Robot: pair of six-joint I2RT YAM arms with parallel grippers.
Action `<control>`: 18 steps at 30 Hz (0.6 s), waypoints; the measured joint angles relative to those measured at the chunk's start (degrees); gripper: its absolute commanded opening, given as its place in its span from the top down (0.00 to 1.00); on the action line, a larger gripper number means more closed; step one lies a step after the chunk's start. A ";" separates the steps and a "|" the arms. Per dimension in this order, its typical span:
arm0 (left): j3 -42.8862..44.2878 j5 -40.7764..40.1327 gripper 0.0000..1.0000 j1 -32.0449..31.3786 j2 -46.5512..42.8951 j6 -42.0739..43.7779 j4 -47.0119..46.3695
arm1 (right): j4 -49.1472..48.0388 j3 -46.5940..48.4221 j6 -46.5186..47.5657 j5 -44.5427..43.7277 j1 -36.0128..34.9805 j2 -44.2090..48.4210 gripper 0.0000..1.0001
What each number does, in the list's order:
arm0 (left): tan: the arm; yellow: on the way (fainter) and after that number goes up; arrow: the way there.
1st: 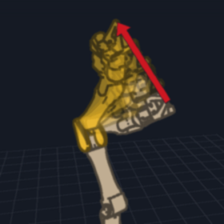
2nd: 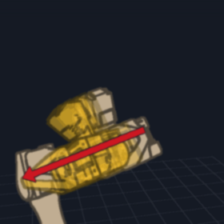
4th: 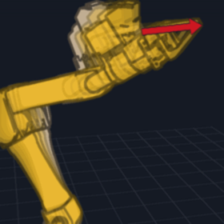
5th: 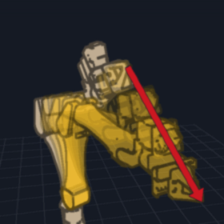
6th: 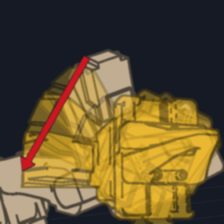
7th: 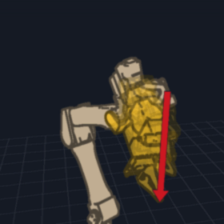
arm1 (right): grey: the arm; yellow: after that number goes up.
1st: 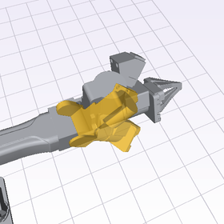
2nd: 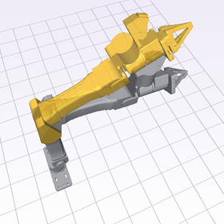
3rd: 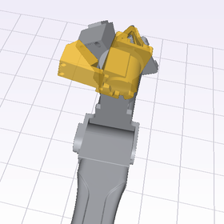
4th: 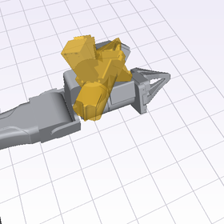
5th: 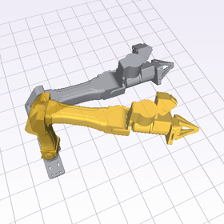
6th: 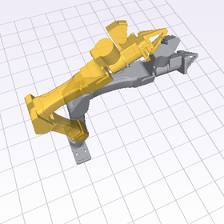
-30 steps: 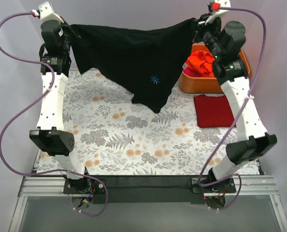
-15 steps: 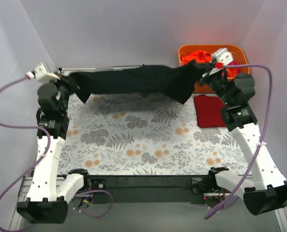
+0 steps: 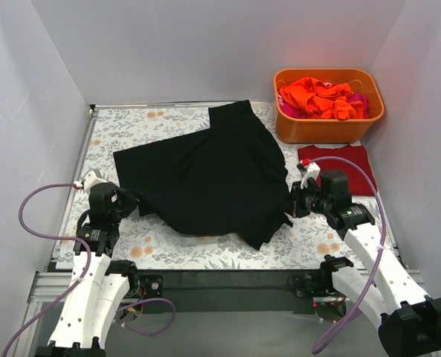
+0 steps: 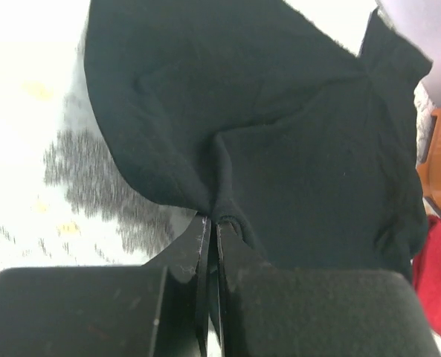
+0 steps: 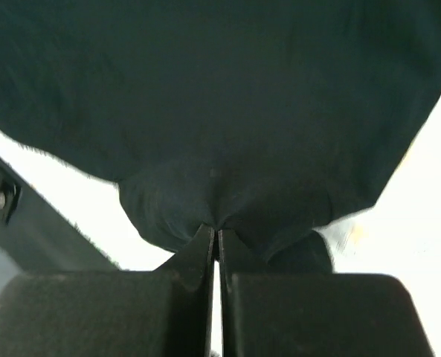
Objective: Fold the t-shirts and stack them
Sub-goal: Flatten the tshirt out
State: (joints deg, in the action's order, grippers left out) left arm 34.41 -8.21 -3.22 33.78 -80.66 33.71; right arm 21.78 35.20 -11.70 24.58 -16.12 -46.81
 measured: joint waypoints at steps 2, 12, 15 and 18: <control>-0.24 0.00 0.95 -0.44 -0.68 -1.99 2.36 | 3.32 -1.51 -1.05 0.39 0.00 -0.11 0.94; 4.33 -6.45 0.29 -0.83 -3.67 -11.87 17.40 | 16.39 -1.55 -1.18 0.35 0.00 -4.33 0.46; 8.11 -8.76 0.24 -1.03 -6.86 -12.48 18.38 | 17.88 1.97 -0.15 -1.55 0.00 -3.78 0.46; 10.60 -9.60 0.24 -1.22 -6.99 -10.21 16.39 | 16.65 6.03 0.74 -3.76 0.00 -4.15 0.48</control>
State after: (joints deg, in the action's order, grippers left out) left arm 45.01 -17.80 -4.45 26.79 -90.87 50.11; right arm 38.44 41.23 -10.96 20.82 -16.12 -50.96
